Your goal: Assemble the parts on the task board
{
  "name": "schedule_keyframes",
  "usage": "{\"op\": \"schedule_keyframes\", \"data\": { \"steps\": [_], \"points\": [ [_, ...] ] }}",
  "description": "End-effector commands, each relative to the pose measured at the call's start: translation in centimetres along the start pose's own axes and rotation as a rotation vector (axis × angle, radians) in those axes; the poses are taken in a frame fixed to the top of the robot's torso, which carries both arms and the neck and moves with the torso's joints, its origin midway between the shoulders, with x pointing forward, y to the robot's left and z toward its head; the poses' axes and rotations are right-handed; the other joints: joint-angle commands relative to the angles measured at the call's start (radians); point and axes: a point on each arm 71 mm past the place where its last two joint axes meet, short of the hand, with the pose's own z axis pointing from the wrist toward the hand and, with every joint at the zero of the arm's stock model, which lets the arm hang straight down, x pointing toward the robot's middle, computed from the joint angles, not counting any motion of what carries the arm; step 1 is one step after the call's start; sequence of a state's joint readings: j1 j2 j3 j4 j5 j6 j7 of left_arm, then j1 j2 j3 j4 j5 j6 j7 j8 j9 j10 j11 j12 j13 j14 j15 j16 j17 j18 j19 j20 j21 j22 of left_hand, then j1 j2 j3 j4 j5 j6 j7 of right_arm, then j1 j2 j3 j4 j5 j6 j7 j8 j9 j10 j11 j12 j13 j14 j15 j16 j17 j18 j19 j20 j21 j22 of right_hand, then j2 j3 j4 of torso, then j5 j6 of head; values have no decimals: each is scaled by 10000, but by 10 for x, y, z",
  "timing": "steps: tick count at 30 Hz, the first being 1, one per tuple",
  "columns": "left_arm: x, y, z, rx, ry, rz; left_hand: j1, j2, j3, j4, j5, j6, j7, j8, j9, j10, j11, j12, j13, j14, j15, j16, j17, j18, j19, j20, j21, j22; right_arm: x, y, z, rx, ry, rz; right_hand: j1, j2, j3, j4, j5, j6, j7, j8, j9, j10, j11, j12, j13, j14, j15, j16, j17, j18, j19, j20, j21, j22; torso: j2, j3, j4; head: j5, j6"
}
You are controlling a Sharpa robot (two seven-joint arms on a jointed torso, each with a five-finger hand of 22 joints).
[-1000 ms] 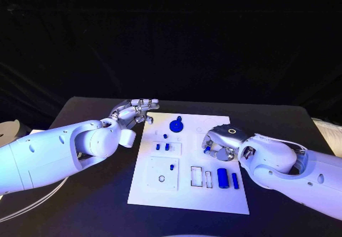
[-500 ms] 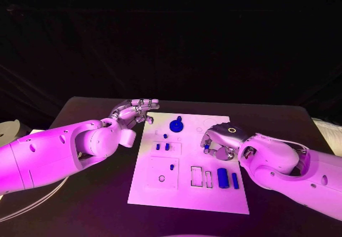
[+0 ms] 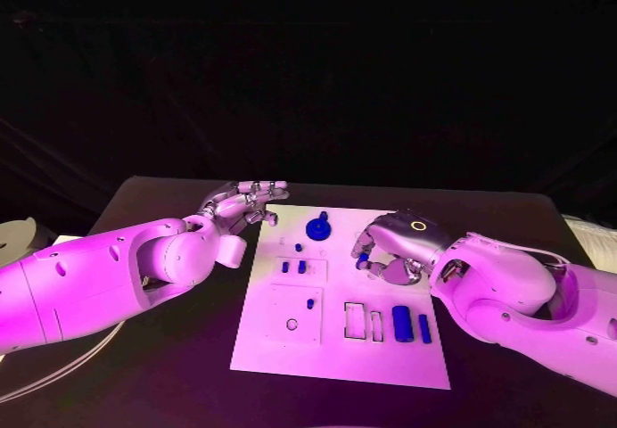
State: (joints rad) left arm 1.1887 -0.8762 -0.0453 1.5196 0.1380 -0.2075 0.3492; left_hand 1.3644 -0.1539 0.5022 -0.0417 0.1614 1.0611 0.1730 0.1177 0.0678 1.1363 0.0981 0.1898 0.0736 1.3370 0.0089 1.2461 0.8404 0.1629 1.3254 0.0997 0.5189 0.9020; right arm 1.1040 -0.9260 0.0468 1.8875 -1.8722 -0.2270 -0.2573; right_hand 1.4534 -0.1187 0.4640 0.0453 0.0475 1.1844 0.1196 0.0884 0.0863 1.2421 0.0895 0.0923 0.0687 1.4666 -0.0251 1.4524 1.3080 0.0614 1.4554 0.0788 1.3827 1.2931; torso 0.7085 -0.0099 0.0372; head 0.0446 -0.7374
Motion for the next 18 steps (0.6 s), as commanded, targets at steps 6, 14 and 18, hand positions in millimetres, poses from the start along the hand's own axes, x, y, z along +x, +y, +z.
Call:
{"op": "schedule_keyframes", "data": {
  "steps": [6,14,18],
  "points": [
    [4,0,1,48,230,-110,26,102,-1,-35,33,-80,-12,-59,-7,-92,-1,55,-11,-51,-11,-33,-9,174,-75,10,-47,-11,3,56,11,-1502,-164,785,212,122,125,-206,42,67,4,2,14,509,-406,4,32,724,-49,58,987,11,20,-80,50,-2,3,-7,-1,123,-79],
    [7,1,2,40,301,-132,26,102,-1,-35,33,-80,-12,-59,-7,-92,-1,55,-11,-51,-11,-33,-9,174,-75,10,-47,-11,27,86,23,-2277,132,1328,223,129,160,-242,44,48,29,-27,8,498,-386,-36,29,723,-37,56,983,13,14,-76,41,-15,2,-23,24,249,-136],
    [7,1,1,39,309,-135,26,102,-1,-35,33,-80,-12,-59,-7,-92,-1,55,-11,-51,-11,-33,-9,174,-75,10,-47,-11,44,92,28,-2396,430,1571,223,132,172,-255,45,40,39,-39,6,493,-377,-52,27,722,-31,55,981,15,11,-73,36,-23,8,-19,-3,340,-179]
  ]
}}
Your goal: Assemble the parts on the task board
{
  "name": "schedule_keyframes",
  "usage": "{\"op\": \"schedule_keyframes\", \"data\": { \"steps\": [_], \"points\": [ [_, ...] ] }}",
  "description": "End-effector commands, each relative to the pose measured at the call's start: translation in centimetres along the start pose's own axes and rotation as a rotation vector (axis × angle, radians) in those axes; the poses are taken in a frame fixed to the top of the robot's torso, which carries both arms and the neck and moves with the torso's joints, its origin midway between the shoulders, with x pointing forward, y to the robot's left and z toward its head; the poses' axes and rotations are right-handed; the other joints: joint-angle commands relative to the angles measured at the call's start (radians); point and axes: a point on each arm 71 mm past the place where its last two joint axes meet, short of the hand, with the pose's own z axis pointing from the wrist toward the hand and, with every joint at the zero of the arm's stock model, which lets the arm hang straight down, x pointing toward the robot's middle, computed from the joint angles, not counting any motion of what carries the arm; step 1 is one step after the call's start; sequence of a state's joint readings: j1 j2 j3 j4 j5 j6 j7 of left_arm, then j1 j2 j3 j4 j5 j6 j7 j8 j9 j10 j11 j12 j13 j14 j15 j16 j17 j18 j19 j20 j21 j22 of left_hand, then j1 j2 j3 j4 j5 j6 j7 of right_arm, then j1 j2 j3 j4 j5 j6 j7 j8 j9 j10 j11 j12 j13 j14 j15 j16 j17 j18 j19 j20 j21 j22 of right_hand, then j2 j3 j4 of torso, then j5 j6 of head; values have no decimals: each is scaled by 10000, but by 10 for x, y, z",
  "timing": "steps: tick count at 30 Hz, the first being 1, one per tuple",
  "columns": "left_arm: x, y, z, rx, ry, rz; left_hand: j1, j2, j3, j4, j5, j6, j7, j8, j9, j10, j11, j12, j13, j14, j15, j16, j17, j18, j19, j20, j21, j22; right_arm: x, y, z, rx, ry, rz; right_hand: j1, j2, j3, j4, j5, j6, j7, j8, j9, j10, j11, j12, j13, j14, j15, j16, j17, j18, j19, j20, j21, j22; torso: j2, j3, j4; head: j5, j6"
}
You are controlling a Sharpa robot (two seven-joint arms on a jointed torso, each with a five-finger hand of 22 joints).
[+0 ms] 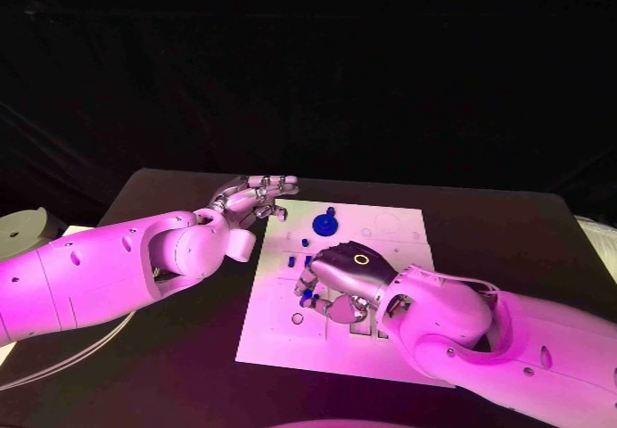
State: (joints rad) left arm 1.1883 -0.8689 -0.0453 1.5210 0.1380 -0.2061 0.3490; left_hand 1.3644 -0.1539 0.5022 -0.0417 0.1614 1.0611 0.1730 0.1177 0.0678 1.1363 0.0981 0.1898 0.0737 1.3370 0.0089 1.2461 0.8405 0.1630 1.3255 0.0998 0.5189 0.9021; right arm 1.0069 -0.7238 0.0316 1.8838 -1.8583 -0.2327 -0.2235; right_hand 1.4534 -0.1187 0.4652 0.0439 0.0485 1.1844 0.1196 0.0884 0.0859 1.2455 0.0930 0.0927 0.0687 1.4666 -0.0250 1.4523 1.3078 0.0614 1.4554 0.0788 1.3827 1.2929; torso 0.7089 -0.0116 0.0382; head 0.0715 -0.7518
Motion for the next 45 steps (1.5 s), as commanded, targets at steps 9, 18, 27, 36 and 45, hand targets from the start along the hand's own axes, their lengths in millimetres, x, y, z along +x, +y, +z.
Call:
{"op": "schedule_keyframes", "data": {
  "steps": [9,18,27,36,45],
  "points": [
    [4,0,0,50,243,-114,26,104,-2,-36,33,-81,-12,-59,-7,-94,-1,56,-12,-53,-11,-33,-11,173,-76,10,-48,-12,34,3,9,-421,528,312,229,133,185,-275,39,20,60,-65,4,442,-395,-92,24,722,-19,58,985,14,11,-66,38,-18,2,15,-5,152,-130],
    [5,0,1,50,264,-121,29,116,-7,-44,32,-89,-6,-60,-7,-108,5,64,-13,-62,-6,-34,-21,173,-82,14,-53,-15,43,-1,10,-364,625,351,232,129,202,-303,44,0,75,-88,-1,430,-381,-118,23,723,-9,62,991,13,10,-58,38,-19,-1,19,-7,237,-194],
    [5,0,1,53,268,-122,29,116,-7,-44,32,-89,-6,-60,-7,-108,5,64,-13,-62,-6,-34,-21,173,-82,14,-53,-15,47,-3,11,-304,690,301,241,137,222,-325,48,-7,82,-100,-4,428,-374,-133,24,723,-2,63,991,13,11,-53,40,-16,3,19,-25,291,-201],
    [5,0,1,44,272,-124,24,118,-13,-45,31,-92,-3,-60,-7,-116,8,68,-13,-66,-4,-35,-25,172,-85,15,-56,-17,48,-4,12,-117,778,22,241,137,222,-325,48,-7,82,-100,-4,428,-374,-133,24,723,-2,63,991,13,11,-53,40,-16,-1,16,-9,274,-216],
    [4,0,1,44,250,-116,21,120,-17,-46,30,-94,-1,-60,-7,-122,11,70,-14,-68,-2,-35,-29,172,-87,17,-57,-18,45,-2,11,-138,622,-105,244,138,230,-337,49,-9,85,-106,-4,428,-371,-141,24,722,1,63,991,15,7,-50,35,-23,0,22,-19,276,-217]
  ]
}}
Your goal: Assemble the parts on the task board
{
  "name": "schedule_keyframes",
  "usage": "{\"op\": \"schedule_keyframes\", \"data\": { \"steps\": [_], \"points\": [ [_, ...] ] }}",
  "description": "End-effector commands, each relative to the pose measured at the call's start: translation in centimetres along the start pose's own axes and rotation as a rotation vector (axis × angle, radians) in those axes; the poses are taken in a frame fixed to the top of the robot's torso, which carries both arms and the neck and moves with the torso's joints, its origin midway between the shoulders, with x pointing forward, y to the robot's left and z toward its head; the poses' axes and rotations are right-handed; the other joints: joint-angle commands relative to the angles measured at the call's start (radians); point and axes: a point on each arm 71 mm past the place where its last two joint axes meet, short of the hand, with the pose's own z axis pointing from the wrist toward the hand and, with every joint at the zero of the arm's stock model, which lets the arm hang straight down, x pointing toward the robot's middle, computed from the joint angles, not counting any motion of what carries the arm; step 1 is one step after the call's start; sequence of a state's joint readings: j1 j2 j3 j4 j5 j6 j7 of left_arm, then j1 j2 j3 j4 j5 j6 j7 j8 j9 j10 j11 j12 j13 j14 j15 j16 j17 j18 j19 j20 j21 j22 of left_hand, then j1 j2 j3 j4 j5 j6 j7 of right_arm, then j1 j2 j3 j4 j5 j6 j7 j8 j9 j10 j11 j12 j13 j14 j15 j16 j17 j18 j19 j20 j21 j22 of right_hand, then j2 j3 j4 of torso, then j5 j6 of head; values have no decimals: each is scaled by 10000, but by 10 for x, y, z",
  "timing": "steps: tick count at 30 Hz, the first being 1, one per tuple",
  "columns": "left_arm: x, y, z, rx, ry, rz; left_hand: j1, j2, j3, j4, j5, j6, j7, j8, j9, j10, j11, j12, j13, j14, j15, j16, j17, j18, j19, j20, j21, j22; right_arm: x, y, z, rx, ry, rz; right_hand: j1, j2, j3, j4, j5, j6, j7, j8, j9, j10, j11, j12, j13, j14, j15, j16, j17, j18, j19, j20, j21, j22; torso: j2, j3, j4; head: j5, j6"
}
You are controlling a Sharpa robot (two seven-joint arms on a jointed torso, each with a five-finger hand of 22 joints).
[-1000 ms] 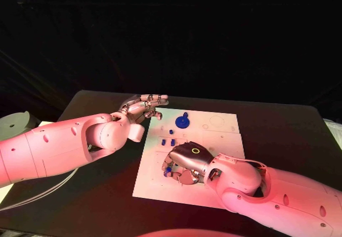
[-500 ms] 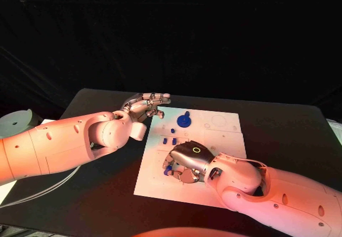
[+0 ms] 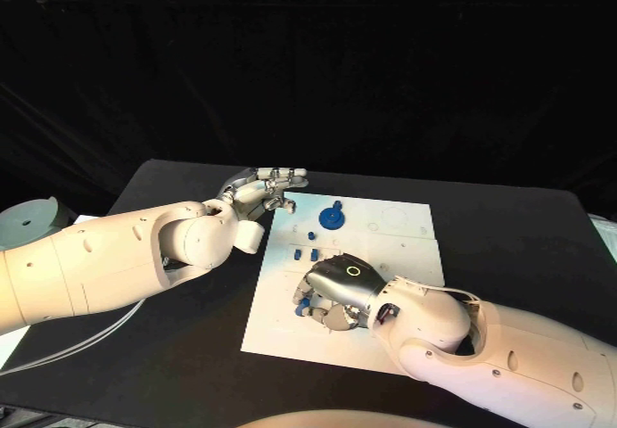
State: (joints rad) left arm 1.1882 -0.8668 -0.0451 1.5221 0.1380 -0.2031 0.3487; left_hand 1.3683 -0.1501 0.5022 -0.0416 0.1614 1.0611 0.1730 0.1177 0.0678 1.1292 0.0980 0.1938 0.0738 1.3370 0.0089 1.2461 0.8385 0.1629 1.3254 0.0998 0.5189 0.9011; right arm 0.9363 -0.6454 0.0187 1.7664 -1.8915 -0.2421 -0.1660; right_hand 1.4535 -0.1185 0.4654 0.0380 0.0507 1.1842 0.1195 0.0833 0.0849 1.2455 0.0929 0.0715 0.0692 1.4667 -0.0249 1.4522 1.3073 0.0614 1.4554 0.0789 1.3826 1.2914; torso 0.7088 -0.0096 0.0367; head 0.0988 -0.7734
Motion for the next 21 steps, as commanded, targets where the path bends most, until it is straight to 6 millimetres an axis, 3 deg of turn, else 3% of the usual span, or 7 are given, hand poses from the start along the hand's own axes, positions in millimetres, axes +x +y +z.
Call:
{"op": "schedule_keyframes", "data": {
  "steps": [1,21],
  "points": [
    [2,-1,0,52,187,-94,-18,81,-18,-46,30,-94,-1,-60,-7,-50,12,30,-14,-68,-1,-35,-9,173,-86,17,-57,-8,2,0,-2,103,147,-316,242,136,229,-278,26,-8,87,-55,6,428,-371,71,20,722,0,64,996,14,8,-50,35,-7,0,0,-8,4,-5],
    [2,-1,0,47,183,-93,-18,81,-18,-46,30,-94,-1,-60,-7,-50,12,30,-14,-68,-1,-35,-9,173,-86,17,-57,-8,2,-6,-4,523,843,-718,168,118,212,-277,15,17,98,-61,11,445,-357,48,26,721,15,64,995,14,5,-36,35,-7,1,-11,-2,-18,-13]
  ]
}}
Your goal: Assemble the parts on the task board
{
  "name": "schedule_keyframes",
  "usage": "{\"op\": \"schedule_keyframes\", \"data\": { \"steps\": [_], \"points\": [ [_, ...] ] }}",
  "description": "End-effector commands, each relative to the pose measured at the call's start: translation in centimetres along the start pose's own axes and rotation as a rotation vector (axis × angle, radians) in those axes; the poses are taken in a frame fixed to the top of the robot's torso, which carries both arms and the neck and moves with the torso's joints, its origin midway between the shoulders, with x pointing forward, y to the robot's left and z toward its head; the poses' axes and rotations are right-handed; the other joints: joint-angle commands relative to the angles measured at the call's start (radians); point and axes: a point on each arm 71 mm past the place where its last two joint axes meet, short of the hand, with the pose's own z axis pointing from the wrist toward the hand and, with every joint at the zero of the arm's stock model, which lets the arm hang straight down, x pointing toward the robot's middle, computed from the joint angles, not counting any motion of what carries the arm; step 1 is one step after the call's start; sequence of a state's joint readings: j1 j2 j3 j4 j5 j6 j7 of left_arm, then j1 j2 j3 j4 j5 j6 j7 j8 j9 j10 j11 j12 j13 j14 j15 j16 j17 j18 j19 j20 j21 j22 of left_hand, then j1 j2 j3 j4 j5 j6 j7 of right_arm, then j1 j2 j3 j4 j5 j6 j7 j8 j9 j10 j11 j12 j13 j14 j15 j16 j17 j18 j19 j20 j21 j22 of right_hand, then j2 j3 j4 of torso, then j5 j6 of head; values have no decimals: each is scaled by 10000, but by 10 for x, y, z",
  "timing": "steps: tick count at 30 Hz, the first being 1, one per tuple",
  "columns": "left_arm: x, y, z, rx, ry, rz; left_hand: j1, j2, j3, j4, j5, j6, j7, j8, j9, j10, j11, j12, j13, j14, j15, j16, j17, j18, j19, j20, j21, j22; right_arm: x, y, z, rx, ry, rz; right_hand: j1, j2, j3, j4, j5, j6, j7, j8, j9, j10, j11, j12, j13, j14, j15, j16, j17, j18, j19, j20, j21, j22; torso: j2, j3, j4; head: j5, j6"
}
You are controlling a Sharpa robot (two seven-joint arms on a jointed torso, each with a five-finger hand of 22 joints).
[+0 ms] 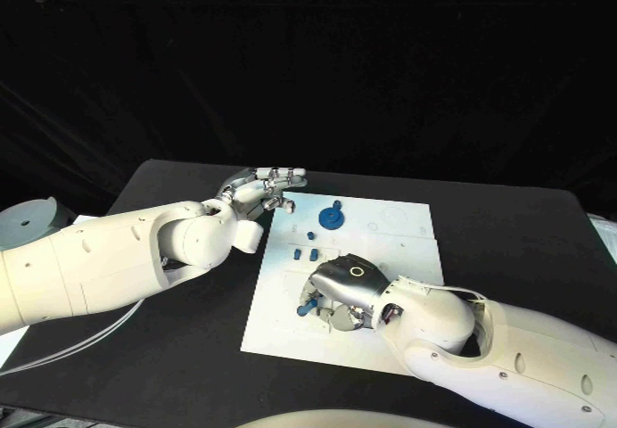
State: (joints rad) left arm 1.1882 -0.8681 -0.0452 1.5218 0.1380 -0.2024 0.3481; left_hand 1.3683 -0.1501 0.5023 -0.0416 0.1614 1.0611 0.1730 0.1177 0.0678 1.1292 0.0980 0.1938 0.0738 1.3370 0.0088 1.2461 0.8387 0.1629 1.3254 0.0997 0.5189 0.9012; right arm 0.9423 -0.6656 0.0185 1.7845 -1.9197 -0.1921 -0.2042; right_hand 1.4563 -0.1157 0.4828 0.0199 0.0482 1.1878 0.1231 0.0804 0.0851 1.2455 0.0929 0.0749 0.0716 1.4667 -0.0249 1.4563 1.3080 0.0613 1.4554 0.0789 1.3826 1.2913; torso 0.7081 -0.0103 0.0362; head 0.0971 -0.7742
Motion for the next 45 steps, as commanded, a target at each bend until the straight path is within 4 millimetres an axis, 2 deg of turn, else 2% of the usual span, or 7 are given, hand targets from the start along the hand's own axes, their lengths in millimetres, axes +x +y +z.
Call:
{"op": "schedule_keyframes", "data": {
  "steps": [1,17,24,31,36,40,45],
  "points": [
    [2,-1,0,51,191,-95,-18,81,-18,-46,30,-94,-1,-60,-7,-51,12,30,-15,-68,-1,-35,-10,172,-86,17,-57,-9,3,-1,1,175,450,-308,140,91,37,-96,39,-20,63,-32,9,445,-358,14,2,720,15,24,989,15,5,-36,35,-7,8,-4,3,-2,-5],
    [3,0,0,32,205,-99,-18,81,-18,-46,30,-94,-1,-60,-7,-51,12,30,-15,-68,-1,-35,-10,172,-86,17,-57,-9,1,10,13,-149,359,-239,-128,-29,-64,-33,39,-202,91,-163,-38,254,-301,-128,-35,707,63,-4,947,24,-22,3,0,-51,-2,-11,15,-19,-16],
    [3,0,0,28,192,-94,-18,81,-18,-46,30,-94,-1,-60,-7,-51,12,30,-15,-68,-1,-35,-10,172,-86,17,-57,-9,3,9,13,-181,383,-84,-800,-543,-529,274,66,-1061,160,-206,-197,-1069,-48,-146,-115,664,286,-129,761,72,-121,197,-156,-267,3,-6,-2,-10,-9],
    [2,0,0,7,181,-90,-18,83,-19,-47,30,-95,0,-59,-7,-52,12,31,-15,-69,-1,-35,-11,172,-87,18,-58,-9,1,5,12,-53,100,8,-766,-585,-1558,369,41,-1733,235,-193,-204,-2433,196,-123,-97,603,478,-297,497,144,-253,388,-390,-595,4,-1,3,-29,13],
    [2,0,0,-3,155,-82,-22,94,-32,-55,29,-102,3,-58,-6,-72,17,44,-16,-79,5,-34,-22,172,-93,23,-64,-13,-4,4,8,-84,-542,182,-120,-465,-3798,1263,72,-2406,304,-164,-188,-3171,352,-85,-81,535,648,-527,138,238,-384,514,-677,-992,5,9,7,-60,30],
    [1,0,0,-5,134,-75,-22,93,-34,-57,29,-105,3,-58,-6,-79,18,44,-16,-80,6,-34,-24,172,-93,23,-65,-14,-9,1,0,-119,-1078,409,305,-618,-4195,1858,67,-2431,349,-173,-180,-3117,347,-67,-79,527,588,-564,57,235,-391,531,-734,-1078,3,12,-4,-91,53],
    [0,-1,-1,-4,128,-74,-22,93,-34,-57,29,-105,3,-58,-6,-79,18,44,-16,-80,6,-34,-24,172,-93,23,-65,-14,-25,-17,-23,410,-1566,861,557,-364,-4102,2048,64,-2204,362,-115,-146,-2434,180,210,-16,525,479,-578,13,243,-371,437,-736,-1084,-19,-5,-30,-299,169]
  ]
}}
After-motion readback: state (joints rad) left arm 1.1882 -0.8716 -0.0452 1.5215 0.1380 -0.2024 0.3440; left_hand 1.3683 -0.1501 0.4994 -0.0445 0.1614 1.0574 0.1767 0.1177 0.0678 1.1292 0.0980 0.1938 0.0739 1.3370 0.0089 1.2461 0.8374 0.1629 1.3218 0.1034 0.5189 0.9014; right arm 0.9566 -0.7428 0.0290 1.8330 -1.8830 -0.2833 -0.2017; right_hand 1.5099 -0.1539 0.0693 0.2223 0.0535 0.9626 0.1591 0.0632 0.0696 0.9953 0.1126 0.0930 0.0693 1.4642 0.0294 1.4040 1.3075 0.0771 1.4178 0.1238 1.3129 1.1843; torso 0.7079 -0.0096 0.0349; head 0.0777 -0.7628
